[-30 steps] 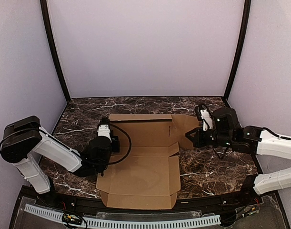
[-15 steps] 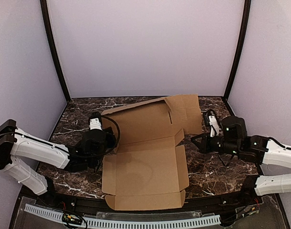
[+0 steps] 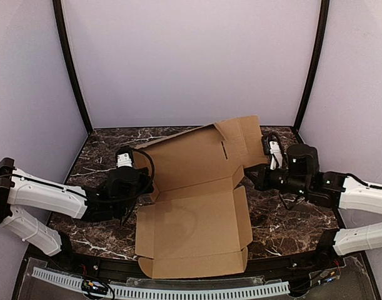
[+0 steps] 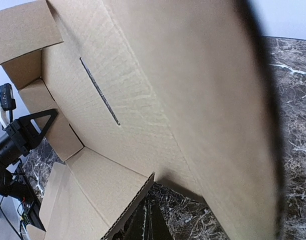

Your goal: Fold the paper box

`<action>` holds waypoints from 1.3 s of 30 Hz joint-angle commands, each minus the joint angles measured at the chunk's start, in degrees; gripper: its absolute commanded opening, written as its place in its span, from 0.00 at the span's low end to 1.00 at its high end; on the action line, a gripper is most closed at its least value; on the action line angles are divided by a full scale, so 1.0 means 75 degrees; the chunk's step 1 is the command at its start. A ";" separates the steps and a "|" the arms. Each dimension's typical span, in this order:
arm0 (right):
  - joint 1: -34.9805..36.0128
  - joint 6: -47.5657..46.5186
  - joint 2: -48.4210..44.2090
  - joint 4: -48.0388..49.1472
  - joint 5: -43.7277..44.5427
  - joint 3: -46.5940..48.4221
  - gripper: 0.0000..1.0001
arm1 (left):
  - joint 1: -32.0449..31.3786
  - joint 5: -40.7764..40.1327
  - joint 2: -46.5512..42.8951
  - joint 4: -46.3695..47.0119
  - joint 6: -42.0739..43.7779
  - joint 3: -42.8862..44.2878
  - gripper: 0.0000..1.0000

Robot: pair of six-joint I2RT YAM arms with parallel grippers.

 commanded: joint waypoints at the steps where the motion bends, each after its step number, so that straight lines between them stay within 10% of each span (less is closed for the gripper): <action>1: 0.0163 -0.0196 0.0323 0.0483 0.0082 0.0445 0.00 | -0.0040 0.0141 -0.0183 -0.0333 -0.0246 0.0312 0.01; 24: 0.1069 -0.0687 0.2347 -0.0952 0.0826 0.1877 0.00 | -0.0039 0.0175 -0.0234 -0.0131 -0.0212 0.0352 0.01; 39: 0.1104 -0.0554 0.1402 -0.1992 0.1285 0.1951 0.00 | 0.0010 -0.0035 -0.0237 0.0035 -0.0082 0.0205 0.01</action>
